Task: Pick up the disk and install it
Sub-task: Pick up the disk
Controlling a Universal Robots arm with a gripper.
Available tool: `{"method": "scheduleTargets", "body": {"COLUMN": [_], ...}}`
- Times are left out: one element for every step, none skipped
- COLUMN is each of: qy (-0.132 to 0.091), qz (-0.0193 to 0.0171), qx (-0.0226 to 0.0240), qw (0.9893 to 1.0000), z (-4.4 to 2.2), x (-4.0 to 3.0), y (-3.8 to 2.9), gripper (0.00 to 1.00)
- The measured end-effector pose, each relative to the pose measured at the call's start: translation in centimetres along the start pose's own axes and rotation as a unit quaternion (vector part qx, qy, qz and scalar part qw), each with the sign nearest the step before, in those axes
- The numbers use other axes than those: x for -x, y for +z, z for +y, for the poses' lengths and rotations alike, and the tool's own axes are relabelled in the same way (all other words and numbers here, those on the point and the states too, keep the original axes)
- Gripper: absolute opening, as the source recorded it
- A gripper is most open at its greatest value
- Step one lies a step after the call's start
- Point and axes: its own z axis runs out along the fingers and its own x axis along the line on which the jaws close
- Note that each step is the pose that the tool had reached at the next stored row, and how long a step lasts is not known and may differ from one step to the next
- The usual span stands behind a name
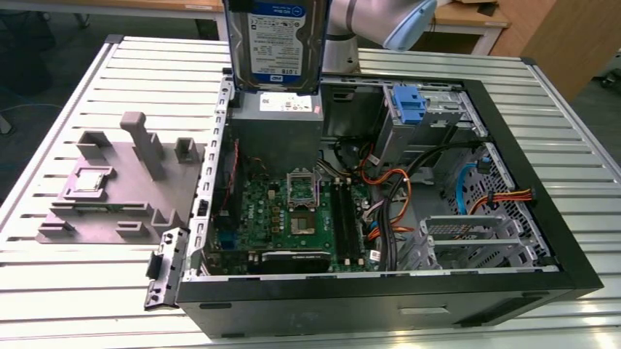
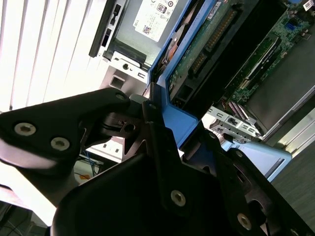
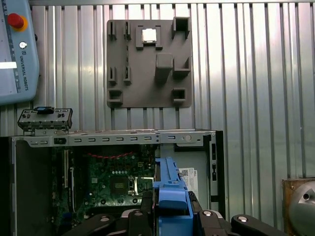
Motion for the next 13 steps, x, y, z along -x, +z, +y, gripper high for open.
{"method": "scheduleTargets", "body": {"qy": [0.0, 0.0, 0.0, 0.0, 0.0, 0.0, 0.0, 0.0, 0.0, 0.0, 0.0, 0.0, 0.0], "qz": [0.0, 0.0, 0.0, 0.0, 0.0, 0.0, 0.0, 0.0, 0.0, 0.0, 0.0, 0.0, 0.0], "qx": [0.0, 0.0, 0.0, 0.0, 0.0, 0.0, 0.0, 0.0, 0.0, 0.0, 0.0, 0.0, 0.0], "qw": [1.0, 1.0, 1.0, 1.0, 1.0, 1.0, 1.0, 1.0, 1.0, 1.0, 1.0, 1.0, 1.0], "z": [0.0, 0.0, 0.01, 0.01, 0.01, 0.01, -0.01, -0.11, -0.22, -0.25, -0.25, -0.26, -0.54], "x": [0.0, 0.0, 0.0, 0.0, 0.0, 0.0, 0.0, 0.0, 0.01, 0.01, 0.01, 0.01, 0.02], "y": [0.0, 0.0, 0.0, 0.0, 0.0, 0.0, 0.0, 0.0, -0.01, -0.01, -0.01, 0.0, -0.01], "gripper": [0.37, 0.37, 0.37, 0.37, 0.37, 0.37, 0.37, 0.37, 0.37, 0.37, 0.37, 0.37, 0.37]}}
